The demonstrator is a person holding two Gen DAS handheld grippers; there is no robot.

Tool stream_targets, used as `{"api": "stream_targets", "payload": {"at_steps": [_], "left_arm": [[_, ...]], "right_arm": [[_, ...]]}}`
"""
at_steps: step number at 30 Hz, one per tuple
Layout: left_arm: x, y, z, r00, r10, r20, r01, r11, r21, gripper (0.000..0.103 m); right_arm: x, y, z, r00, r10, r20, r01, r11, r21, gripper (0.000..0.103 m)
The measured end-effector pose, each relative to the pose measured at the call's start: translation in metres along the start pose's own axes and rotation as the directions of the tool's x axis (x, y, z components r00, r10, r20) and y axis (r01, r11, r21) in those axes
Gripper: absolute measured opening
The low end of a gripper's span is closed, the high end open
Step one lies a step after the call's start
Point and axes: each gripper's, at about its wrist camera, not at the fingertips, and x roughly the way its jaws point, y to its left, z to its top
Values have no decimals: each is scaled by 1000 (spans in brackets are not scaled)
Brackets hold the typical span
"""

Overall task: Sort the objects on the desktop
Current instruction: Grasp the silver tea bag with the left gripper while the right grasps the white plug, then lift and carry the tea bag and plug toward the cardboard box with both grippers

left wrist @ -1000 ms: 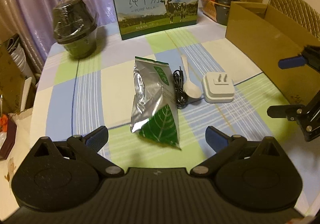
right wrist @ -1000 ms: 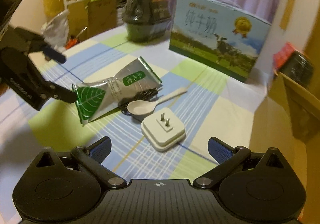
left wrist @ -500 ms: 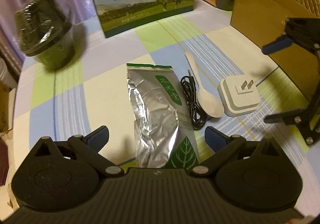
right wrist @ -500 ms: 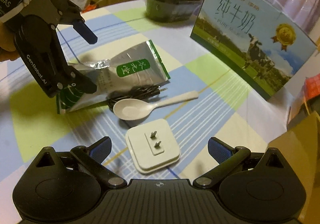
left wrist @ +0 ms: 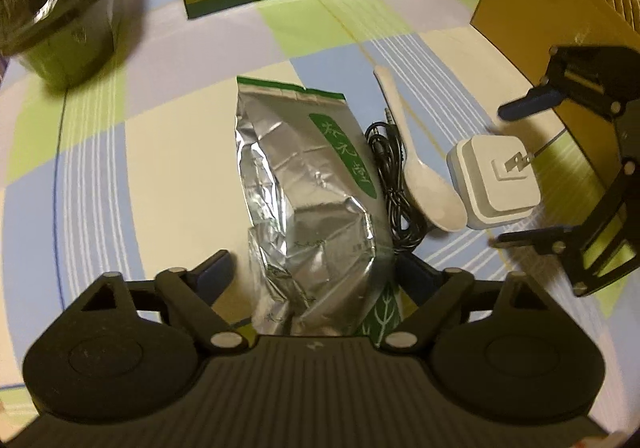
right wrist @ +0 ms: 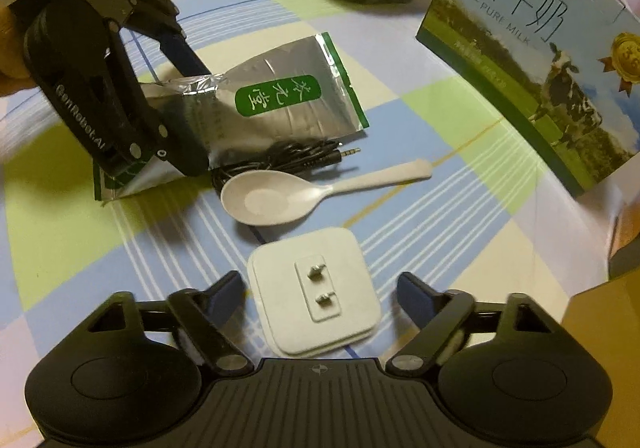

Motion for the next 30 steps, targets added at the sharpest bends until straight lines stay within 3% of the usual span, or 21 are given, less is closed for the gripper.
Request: {"api": "stream_targets", "payload": {"at_steps": [3,5,11,18,25,30], "left_arm": [[-2,-2,-1,1000,-6,8,6,1000,-1,73],[-5,-3,-2,1000,-13,8,13,1000,-14,61],[-17,-16,-16,1000,26,-2,-26,1000,-17,52],[-50,-57,-67,1000,20,-15,-21,998,-59,51],[-85,-126,-138,999,-20,-27,18,997,-76,51],[-104,-150,-176,998,-57,-6,56,991,-125,56]], "right_arm": [[1,1,0,1000,-5,1,5,999,38,66],[-1,5,-1,1000,-14,-14,14,998,64,66],[-23,23,-19,999,-22,-25,26,983,183,64],[-74,67,-75,1000,12,14,-17,910,415,64],[-120,127,-141,999,-27,25,10,859,512,64],[-134,152,-156,996,-74,40,44,865,499,65]]}}
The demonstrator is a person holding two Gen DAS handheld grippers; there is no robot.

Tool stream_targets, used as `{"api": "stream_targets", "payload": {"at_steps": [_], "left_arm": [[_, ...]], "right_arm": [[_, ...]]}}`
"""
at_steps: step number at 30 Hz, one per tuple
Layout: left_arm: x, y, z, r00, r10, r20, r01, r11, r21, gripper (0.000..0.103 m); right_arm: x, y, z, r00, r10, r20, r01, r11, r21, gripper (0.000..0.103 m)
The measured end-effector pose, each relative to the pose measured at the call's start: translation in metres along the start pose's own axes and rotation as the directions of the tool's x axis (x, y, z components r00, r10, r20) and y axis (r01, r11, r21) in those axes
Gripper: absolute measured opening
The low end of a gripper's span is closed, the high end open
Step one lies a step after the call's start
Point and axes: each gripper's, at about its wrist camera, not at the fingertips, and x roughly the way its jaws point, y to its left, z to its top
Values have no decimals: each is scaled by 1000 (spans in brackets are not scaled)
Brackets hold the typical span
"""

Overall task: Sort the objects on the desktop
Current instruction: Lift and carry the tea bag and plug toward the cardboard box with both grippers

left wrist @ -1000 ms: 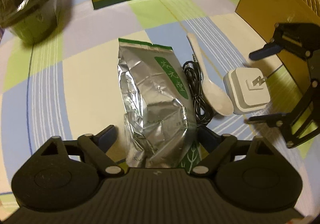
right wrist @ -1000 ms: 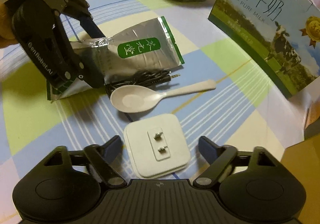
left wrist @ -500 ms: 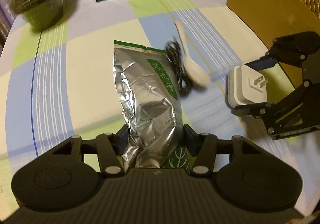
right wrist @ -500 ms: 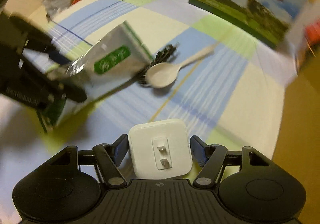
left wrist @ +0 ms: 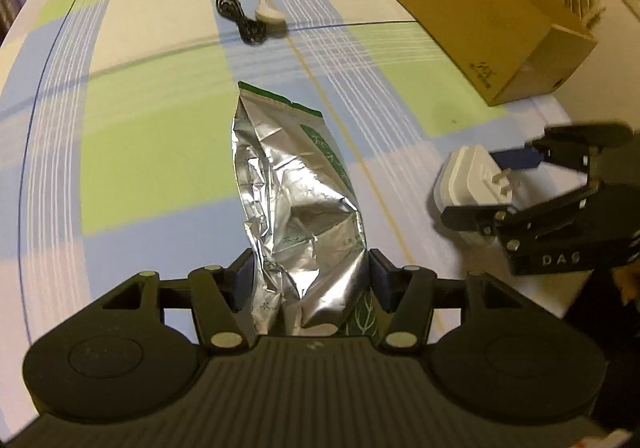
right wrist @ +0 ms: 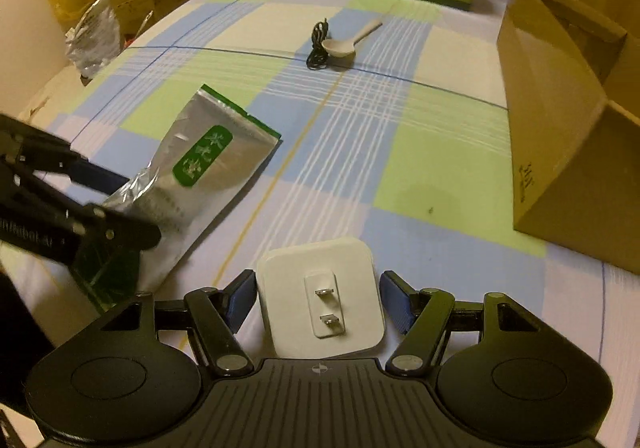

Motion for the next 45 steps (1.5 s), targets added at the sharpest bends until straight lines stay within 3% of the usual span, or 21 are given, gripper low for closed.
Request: {"api": "stream_targets", "payload": {"at_steps": [5,10,20,28,31,32,35,40,45], "left_arm": [[-9,2,-7,1000,14,11,-14,1000,-22,68],[-7,8,5,1000,-3,19,4,999,-37,80],[18,8,19,999,-23,-31,22,999,-32,79],[34,-14,21,994,75,-76,-71,996,61,77],[35,-18,20,991,112,-77,-105,990,98,70],[33,-19,20,991,113,-76,-104,989,106,62],[28,-20,19,993,84,-79,-76,992,98,54],[26,-22,13,995,77,-67,-72,994,78,55],[29,-24,9,996,79,-52,-74,993,88,74]], "right_arm": [[-6,1,-12,999,-8,49,9,1000,-16,83],[-9,-8,-22,996,-8,86,5,1000,31,86],[-10,-11,-28,989,-4,150,-2,999,41,86],[-1,-10,-34,990,14,139,-18,999,34,86],[0,-6,-35,990,22,140,-24,1000,13,86],[1,-6,-35,989,24,143,-25,1000,7,86],[2,-5,-34,988,30,150,-30,1000,-7,86],[8,-1,-36,989,26,146,-21,999,-33,83],[13,4,-40,988,21,153,-13,998,-54,80]]}}
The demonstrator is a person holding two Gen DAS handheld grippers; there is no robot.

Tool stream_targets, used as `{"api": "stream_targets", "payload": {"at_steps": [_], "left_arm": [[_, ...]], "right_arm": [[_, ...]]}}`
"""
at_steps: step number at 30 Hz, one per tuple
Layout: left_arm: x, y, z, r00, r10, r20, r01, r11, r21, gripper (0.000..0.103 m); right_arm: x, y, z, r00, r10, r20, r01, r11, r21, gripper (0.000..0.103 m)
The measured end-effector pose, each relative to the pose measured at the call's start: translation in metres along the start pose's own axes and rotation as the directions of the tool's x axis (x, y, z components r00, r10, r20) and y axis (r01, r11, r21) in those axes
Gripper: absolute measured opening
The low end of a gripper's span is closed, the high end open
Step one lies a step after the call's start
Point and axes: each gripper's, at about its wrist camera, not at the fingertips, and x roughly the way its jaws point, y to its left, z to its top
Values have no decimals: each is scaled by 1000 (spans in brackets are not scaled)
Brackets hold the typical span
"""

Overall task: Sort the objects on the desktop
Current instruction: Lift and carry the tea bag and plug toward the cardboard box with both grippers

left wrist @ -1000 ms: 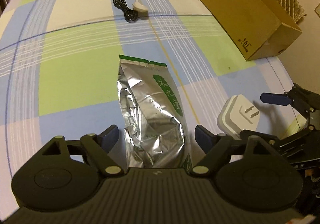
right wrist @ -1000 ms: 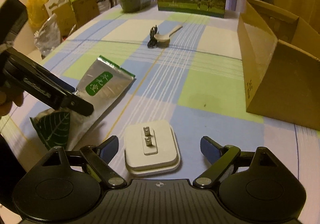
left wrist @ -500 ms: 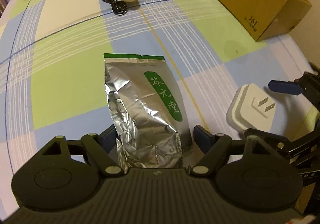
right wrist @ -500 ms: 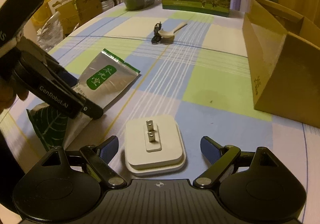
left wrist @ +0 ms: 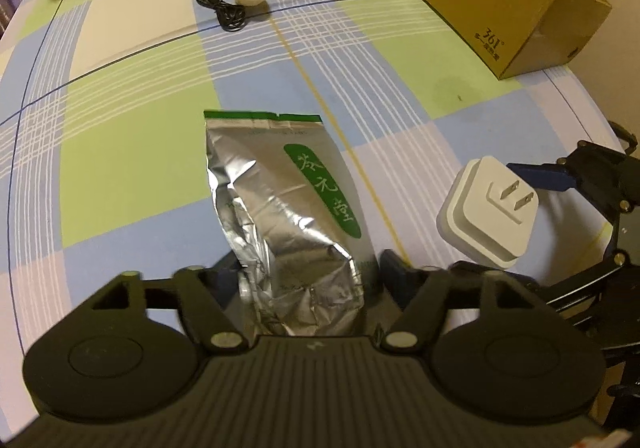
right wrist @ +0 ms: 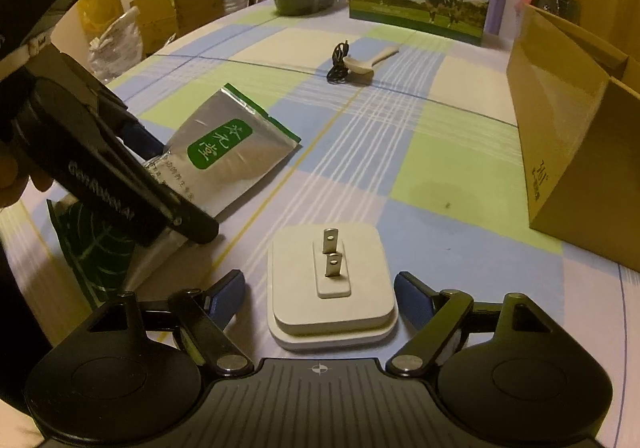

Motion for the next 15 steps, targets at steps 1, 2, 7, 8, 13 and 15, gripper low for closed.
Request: {"api": "stream_targets", "payload": {"at_steps": [1,2,7,8,13,15], "left_arm": [[1,-3,-1,1000,7,2,-7,1000,21,75],[2,-4,-1,1000,19,1,-19,999,37,75],[2,-5,-1,999,47,-1,-47,998,37,70],[1,-5,-1,999,46,2,-46,998,34,61],[-6,-3,-1,999,36,14,-37,999,14,50],[-8,-5,-4,999,41,16,-41,999,14,49]], "right_arm": [[0,0,0,1000,-1,2,1,1000,-1,79],[0,0,-1,1000,-3,5,3,1000,-3,78],[-1,3,-2,1000,2,18,-2,1000,-16,70],[-2,4,-2,1000,3,20,-3,1000,-18,67],[-2,5,-2,1000,4,26,-4,1000,-10,62],[-4,4,-1,1000,-3,28,2,1000,5,62]]}}
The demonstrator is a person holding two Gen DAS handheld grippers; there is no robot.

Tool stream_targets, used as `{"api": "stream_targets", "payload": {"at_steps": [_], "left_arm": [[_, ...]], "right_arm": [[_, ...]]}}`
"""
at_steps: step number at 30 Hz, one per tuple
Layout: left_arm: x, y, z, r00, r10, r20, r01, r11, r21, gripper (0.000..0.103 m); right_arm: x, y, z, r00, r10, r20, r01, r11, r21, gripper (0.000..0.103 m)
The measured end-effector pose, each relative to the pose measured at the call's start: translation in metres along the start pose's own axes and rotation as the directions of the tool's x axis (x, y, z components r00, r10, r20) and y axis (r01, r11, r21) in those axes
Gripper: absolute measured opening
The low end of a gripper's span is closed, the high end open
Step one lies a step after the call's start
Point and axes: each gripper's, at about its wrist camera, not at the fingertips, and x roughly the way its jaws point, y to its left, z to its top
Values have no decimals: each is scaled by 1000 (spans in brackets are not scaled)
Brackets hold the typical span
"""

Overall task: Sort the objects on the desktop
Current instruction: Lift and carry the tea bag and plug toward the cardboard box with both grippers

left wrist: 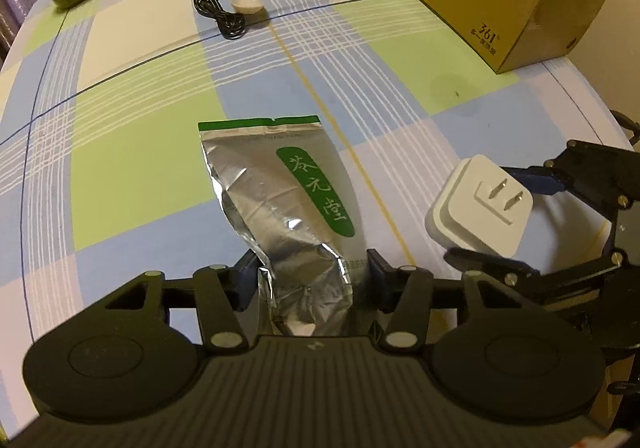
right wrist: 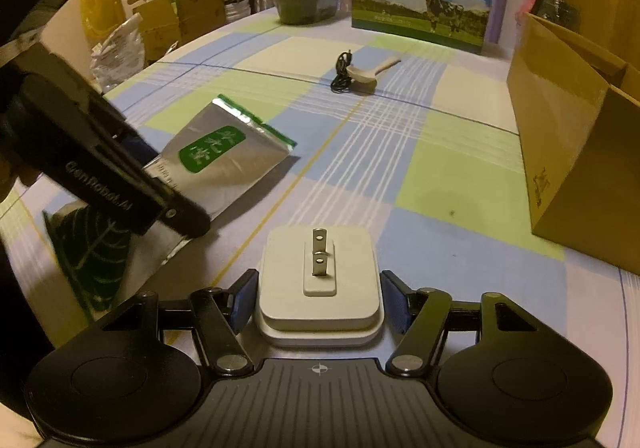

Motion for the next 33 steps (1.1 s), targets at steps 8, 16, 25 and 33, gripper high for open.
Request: {"api": "stream_targets", "payload": {"at_steps": [8,16,25,33], "left_arm": [[-12,-4,-9,1000,-6,12,6,1000,-27,49],[-23,-10,-12,1000,-9,27,10,999,-41,49],[-33,-16,-17,999,-17,45,20,998,-51,49],[-44,-22,-19,997,-27,71,31,998,-61,49]], "right_arm": [[-10,-7,3,999,-31,38,29,998,64,62],[-23,-13,1,997,-54,54,47,992,120,62],[-40,-14,-4,995,-65,69,54,987,154,62],[-53,-16,-7,993,-85,80,70,981,180,62]]}}
